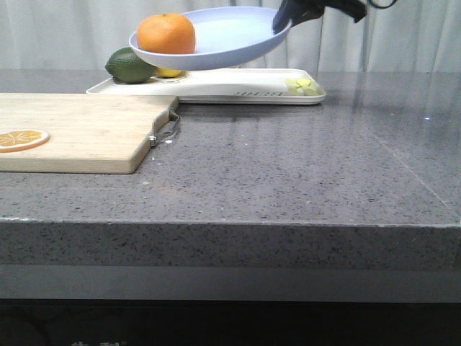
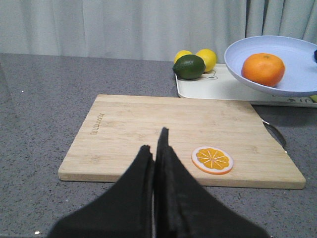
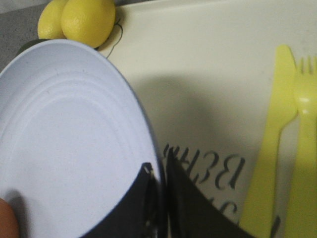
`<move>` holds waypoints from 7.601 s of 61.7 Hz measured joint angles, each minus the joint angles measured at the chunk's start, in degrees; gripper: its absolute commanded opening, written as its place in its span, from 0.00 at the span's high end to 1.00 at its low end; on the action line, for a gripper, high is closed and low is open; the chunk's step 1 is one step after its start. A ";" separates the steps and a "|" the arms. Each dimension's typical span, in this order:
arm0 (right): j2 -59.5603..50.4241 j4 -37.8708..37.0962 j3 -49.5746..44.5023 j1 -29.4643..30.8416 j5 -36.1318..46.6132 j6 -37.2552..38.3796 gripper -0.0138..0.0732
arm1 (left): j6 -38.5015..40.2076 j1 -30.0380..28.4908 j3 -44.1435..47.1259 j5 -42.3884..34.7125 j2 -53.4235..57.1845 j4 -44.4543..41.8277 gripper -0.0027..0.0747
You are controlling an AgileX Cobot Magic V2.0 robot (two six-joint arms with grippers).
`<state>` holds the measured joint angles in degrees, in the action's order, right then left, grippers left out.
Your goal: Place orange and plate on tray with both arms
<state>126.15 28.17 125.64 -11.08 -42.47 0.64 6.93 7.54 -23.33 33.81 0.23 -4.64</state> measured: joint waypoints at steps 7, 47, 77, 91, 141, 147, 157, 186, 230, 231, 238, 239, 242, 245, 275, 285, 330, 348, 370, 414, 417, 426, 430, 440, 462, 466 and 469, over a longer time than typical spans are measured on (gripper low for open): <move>8.62 0.00 12.45 0.00 -2.21 1.59 0.91 | 0.00 0.00 0.00 0.00 0.00 0.00 0.99; 26.09 1.46 32.31 3.89 -3.40 4.83 0.86 | 0.00 0.00 0.00 0.00 0.00 0.00 0.99; 25.28 1.26 33.21 3.18 -10.30 4.83 0.39 | 0.00 0.00 0.00 0.00 0.00 0.00 0.99; 18.60 -6.66 36.92 4.80 -21.67 4.83 0.68 | 0.00 0.00 0.00 0.00 0.00 0.00 0.99; -17.36 -27.82 4.14 5.43 -30.16 0.98 0.92 | 0.00 0.00 0.00 -0.10 0.00 0.00 0.99; -24.78 -29.81 -8.43 7.46 -30.05 -0.64 0.92 | 0.00 0.00 0.00 -0.10 0.00 0.00 0.99; -35.27 -30.91 -27.26 13.69 -29.82 -0.97 0.92 | 0.00 0.00 0.00 -0.10 0.00 0.00 0.99; -73.76 -29.61 -79.76 16.53 -2.48 -1.46 0.92 | 0.00 0.00 0.00 -0.10 0.00 0.00 0.99; -115.51 -29.52 -109.26 10.92 27.34 -1.58 0.92 | 0.00 0.00 0.02 -0.10 0.00 0.00 0.99; -115.51 -29.52 -109.26 10.92 27.33 -1.58 0.92 | 0.00 0.00 0.02 -0.10 0.00 0.00 0.99; -115.64 -29.52 -109.26 10.92 27.49 -1.58 0.92 | 0.00 0.00 0.02 -0.10 0.00 0.00 0.99; -115.64 -29.52 -109.26 10.92 27.58 -1.58 0.92 | 0.00 0.00 0.02 -0.10 0.00 0.00 0.99; -115.75 -29.48 -109.26 10.92 27.58 -1.58 0.92 | 0.00 0.00 0.02 -0.10 0.00 0.00 0.99; -115.75 -29.48 -109.26 10.92 27.62 -1.58 0.92 | 0.00 0.00 0.02 -0.10 0.00 0.00 0.99; -115.75 -29.48 -109.26 10.92 27.62 -1.68 0.92 | 0.00 0.00 0.02 -0.10 0.00 0.00 0.99; -115.75 -29.48 -109.26 10.92 27.72 -1.68 0.92 | 0.00 0.00 0.02 -0.10 0.00 0.00 0.99; -115.75 -29.48 -109.26 10.92 27.72 -1.68 0.92 | 0.00 -4.21 17.62 -16.23 0.00 4.64 0.99; -115.75 -29.48 -109.26 10.92 27.72 -1.68 0.92 | 0.00 -4.21 23.41 -22.49 0.00 4.64 0.99; -115.75 -29.48 -109.26 10.92 27.72 -1.68 0.92 | 0.00 -4.21 23.41 -23.43 0.00 4.64 0.99; -115.82 -29.48 -113.49 10.44 30.22 -1.68 0.92 | 0.00 -4.21 23.41 -23.52 0.00 4.64 0.99; -116.21 -29.48 -116.71 9.68 31.42 -1.68 0.92 | 0.00 -4.21 23.41 -23.52 0.00 4.64 0.99; -119.64 -28.17 -124.41 8.78 34.34 -1.68 0.92 | 0.00 -4.21 23.41 -23.52 0.00 4.64 0.99; -121.66 -27.20 -126.56 8.78 34.44 -1.68 0.92 | 0.00 -4.21 23.41 -23.52 0.00 4.64 0.99; -125.53 -25.88 -127.26 8.78 32.15 -1.68 0.92 | 0.00 -4.21 23.41 -23.52 0.00 4.64 0.99; -126.61 -25.62 -127.26 8.78 28.26 -1.68 0.92 | 0.00 -4.21 23.41 -23.52 0.00 4.64 0.99; -126.61 -25.62 -127.26 8.78 28.26 -1.68 0.92 | 0.00 -4.21 23.41 -23.52 0.00 4.64 0.99; -126.61 -25.62 -127.26 8.78 28.26 -1.68 0.92 | 0.00 -4.21 23.41 -23.52 0.00 4.64 0.99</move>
<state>-0.46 2.55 -1.62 -2.30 -14.21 -1.04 6.93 3.34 0.08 10.29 0.23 0.00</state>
